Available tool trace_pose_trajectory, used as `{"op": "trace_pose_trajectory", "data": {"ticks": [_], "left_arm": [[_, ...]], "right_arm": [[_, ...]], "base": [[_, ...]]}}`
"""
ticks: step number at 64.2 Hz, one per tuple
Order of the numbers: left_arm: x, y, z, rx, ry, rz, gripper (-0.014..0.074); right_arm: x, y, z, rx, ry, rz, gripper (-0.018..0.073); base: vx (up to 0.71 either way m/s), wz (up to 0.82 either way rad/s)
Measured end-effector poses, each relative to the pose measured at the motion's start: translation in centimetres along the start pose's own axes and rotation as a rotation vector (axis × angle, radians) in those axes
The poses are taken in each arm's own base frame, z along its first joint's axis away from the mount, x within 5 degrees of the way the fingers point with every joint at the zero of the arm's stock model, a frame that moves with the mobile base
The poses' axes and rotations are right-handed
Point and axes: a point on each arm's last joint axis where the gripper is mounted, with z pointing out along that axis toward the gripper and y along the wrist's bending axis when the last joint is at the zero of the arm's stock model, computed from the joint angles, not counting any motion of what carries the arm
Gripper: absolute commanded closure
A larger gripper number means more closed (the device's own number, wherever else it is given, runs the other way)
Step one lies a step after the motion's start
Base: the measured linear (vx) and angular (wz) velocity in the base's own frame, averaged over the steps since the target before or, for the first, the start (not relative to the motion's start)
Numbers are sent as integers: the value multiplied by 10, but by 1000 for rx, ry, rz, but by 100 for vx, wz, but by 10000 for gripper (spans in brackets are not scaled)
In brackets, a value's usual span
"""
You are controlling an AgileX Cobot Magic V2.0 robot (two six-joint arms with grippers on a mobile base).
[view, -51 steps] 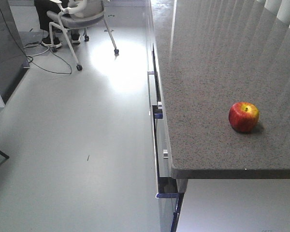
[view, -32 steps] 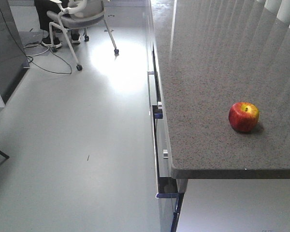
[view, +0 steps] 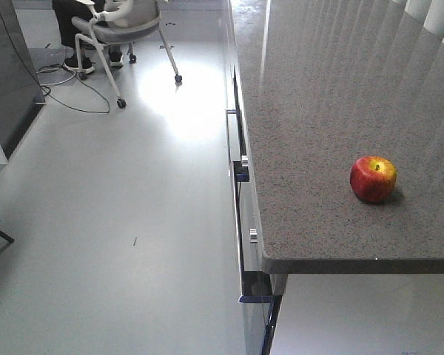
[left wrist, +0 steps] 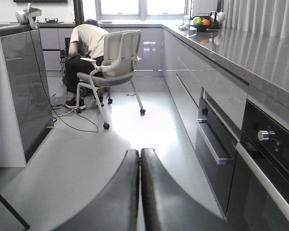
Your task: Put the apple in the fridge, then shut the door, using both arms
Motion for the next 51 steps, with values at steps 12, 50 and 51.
{"op": "trace_pose_trajectory", "data": {"ticks": [12,50,51], "left_arm": [[0,0,0,0,0,0,603],[0,0,0,0,0,0,603],[0,0,0,0,0,0,603]], "right_arm": [[0,0,0,0,0,0,562],[-7,-1,0,-1,-80,297,562],[-8,-1,0,-2,-87,303,562]], "base": [[0,0],[0,0],[0,0]]}}
